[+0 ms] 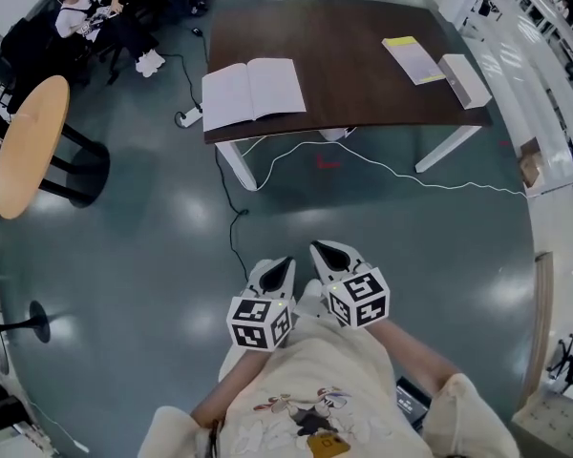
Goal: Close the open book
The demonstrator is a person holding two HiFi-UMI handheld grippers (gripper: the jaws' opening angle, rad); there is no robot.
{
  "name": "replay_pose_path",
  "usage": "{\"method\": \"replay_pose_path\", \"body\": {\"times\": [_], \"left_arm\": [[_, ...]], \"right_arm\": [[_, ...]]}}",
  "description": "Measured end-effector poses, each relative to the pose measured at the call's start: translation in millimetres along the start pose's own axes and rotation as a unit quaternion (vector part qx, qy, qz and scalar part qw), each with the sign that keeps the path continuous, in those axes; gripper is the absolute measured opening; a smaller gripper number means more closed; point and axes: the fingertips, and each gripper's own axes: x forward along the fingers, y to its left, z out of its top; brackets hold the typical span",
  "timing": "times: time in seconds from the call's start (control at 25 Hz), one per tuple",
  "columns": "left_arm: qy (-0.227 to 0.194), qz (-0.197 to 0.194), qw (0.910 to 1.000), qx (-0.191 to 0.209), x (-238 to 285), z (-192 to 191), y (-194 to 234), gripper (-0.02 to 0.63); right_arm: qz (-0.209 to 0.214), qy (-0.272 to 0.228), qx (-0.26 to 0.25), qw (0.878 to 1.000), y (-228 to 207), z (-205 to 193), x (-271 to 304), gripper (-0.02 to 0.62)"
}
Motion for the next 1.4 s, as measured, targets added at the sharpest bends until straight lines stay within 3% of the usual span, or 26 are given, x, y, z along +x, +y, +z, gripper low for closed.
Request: {"method": "replay_pose_path", "body": {"times": [0.36,0.68,0.96,1.16,1.4], "left_arm": [[0.003,0.008,0.9999,-0.014,32.2,28.5,26.8,0.006],[0.025,-0.006,0.9994,-0.024,86.7,81.6,96.1,0.006],[0.05,-0.023,0.9983,0.021,122.2,138.2,157.6,0.006],[0.06,-0.04,0.9969,0.031,134.9,166.7,196.9,0.006],[0.069,-0.068,0.9947,0.037,149.2,194.4,230.1,0.006]], "right_arm": [[-0.001,0.02,0.021,1.0,-27.7,10.3,29.8,0.005],[-0.021,0.032,0.038,0.999,-54.3,53.3,110.5,0.005],[-0.03,0.078,0.029,0.996,-64.7,76.1,178.3,0.006],[-0.052,0.097,0.034,0.993,-74.1,93.9,215.3,0.006],[-0.048,0.127,-0.021,0.991,-77.7,100.4,264.8,0.006]]}}
